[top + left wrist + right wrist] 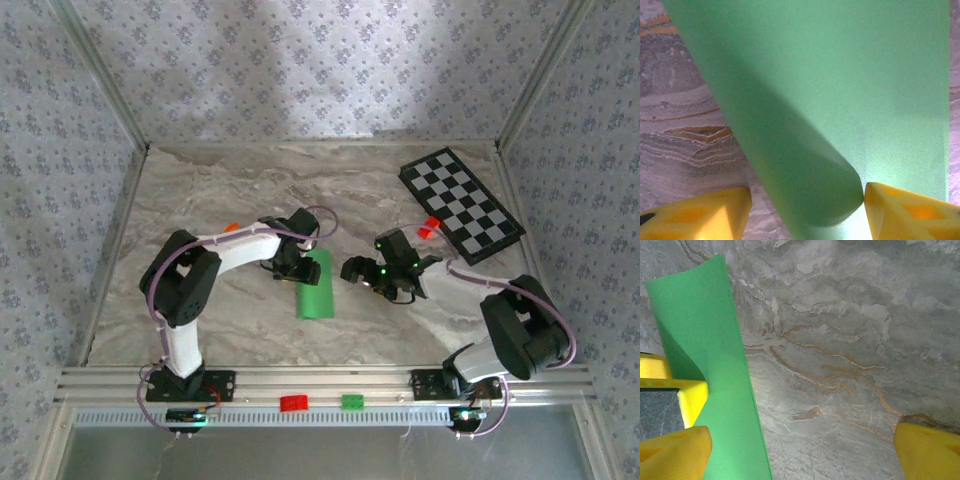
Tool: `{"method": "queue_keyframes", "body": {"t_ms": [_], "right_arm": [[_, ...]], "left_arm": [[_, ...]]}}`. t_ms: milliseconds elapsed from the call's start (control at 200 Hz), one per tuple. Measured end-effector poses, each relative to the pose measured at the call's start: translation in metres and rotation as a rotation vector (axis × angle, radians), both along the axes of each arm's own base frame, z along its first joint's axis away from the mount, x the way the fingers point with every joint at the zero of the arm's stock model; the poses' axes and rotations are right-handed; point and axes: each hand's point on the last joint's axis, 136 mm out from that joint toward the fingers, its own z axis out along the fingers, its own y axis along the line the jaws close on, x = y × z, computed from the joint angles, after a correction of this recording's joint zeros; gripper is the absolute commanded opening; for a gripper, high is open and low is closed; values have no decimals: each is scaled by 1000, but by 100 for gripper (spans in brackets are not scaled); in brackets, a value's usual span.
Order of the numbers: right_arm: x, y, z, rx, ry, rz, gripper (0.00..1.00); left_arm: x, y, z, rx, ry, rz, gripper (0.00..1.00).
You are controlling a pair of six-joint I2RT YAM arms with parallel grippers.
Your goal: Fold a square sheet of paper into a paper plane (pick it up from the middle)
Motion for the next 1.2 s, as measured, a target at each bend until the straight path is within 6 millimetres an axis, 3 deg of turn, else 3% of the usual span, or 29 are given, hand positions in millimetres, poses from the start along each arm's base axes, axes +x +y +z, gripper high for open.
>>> {"method": "queue_keyframes", "body": {"t_ms": [325, 500, 785, 880, 1199], "right_arm": [[0, 8, -1, 3, 6, 20, 93], [0, 8, -4, -6, 13, 26, 81], [1, 8, -7, -17, 24, 26, 77], [1, 12, -6, -5, 24, 33, 66], [2, 43, -5, 107, 26, 101, 0]], "left_arm": [[0, 0, -1, 4, 0, 3, 64], [0, -1, -2, 18, -8, -12, 64], [0, -1, -2, 22, -10, -12, 64], [0, -1, -2, 22, -10, -12, 64], [0, -1, -2, 22, -10, -12, 64]]}}
